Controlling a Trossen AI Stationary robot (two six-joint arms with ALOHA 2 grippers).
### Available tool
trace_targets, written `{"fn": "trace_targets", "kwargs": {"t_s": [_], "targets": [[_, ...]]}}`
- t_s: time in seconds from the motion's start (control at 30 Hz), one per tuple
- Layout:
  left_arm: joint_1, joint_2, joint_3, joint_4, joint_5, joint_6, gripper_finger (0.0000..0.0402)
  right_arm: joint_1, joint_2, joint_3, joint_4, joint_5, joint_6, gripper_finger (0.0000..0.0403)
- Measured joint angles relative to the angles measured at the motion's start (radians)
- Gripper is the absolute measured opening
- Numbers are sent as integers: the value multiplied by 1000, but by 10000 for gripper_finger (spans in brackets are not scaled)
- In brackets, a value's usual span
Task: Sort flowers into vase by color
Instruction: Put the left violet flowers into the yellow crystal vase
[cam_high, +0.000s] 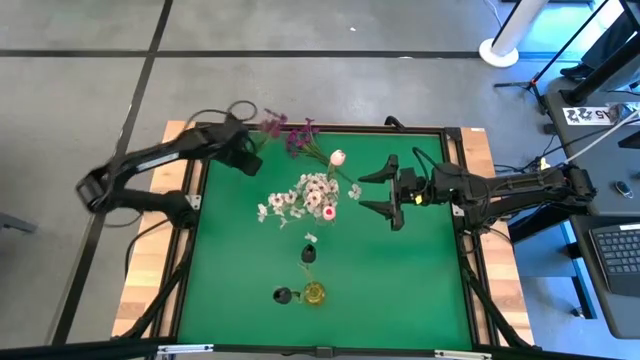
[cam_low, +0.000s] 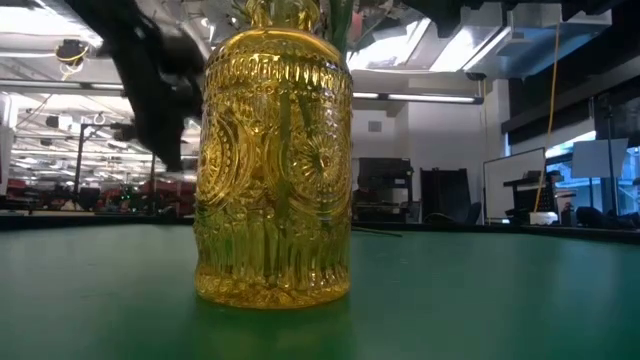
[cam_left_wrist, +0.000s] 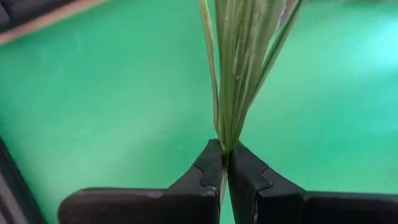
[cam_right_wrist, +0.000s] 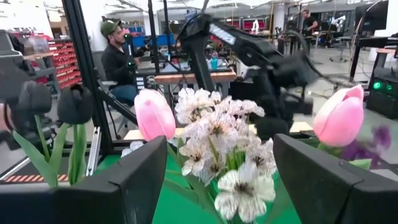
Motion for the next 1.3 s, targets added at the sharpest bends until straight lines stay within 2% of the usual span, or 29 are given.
{"fn": "trace_targets", "kwargs": {"t_s": [0.23,0.43,0.6,0.77,0.97,1.07,1.3], "targets": [[-66,-338,1,81,102,-114,3,0,0,0,46,0,0,292],[-205,-587,3,368,202,-220,2,0,0,0,91,0,2,292],[-359,-687,5,545,218,-266,2,0,3,0,163,-26,23,292],[-507,-658,4,621,134,-241,2,0,53,0,325,-94,97,292],[-651,-491,4,878,109,-148,2,0,104,1,457,-124,101,292],[-710,-404,28,961,106,-102,2,0,108,27,461,-134,102,292],[-885,-204,215,952,-13,63,2,60,135,171,379,-144,41,292]]}}
